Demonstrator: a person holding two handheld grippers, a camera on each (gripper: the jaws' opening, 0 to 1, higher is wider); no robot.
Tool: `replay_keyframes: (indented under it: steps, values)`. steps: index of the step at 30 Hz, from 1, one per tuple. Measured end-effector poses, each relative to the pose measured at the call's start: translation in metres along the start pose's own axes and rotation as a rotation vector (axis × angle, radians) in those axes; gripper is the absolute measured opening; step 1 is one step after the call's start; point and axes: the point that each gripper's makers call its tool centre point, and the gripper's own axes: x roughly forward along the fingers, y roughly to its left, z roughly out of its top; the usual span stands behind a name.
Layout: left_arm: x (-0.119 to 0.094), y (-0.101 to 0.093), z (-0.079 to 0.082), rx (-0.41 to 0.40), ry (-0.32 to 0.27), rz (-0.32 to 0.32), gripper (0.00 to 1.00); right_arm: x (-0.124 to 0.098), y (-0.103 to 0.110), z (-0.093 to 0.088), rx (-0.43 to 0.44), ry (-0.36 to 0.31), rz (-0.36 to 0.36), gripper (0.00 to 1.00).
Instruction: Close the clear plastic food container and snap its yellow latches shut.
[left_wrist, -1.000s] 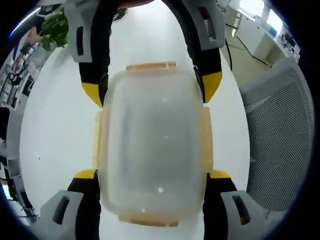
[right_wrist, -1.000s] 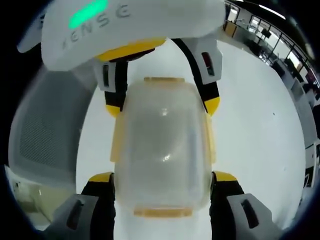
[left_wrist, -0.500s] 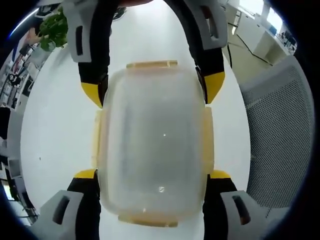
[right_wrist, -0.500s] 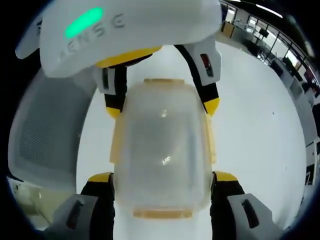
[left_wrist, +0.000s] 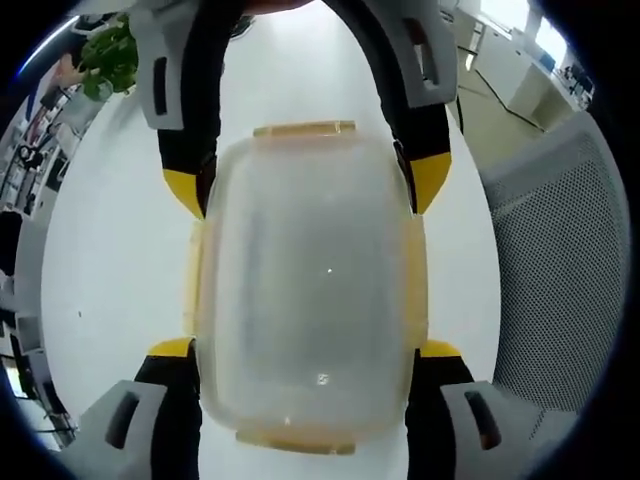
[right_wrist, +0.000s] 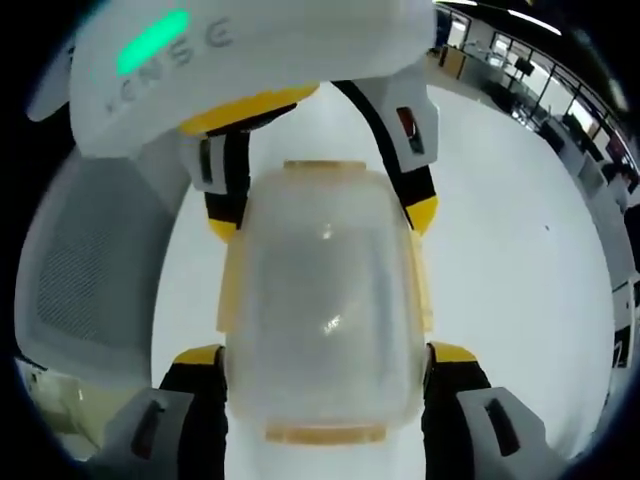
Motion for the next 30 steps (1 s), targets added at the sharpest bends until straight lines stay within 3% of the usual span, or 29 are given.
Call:
replay_keyframes:
  steps: [7, 12, 30]
  values:
    - [-0.003, -0.002, -0.009, -0.006, -0.013, -0.001, 0.85, 0.007, 0.001, 0.008, -0.001, 0.036, 0.008, 0.82]
    - [-0.005, -0.003, -0.017, 0.003, -0.017, -0.007, 0.85, 0.010, 0.003, 0.016, 0.010, 0.019, 0.007, 0.82]
    - [-0.006, -0.001, -0.017, 0.005, -0.054, -0.017, 0.86, 0.015, 0.002, 0.019, 0.036, 0.046, -0.009, 0.84]
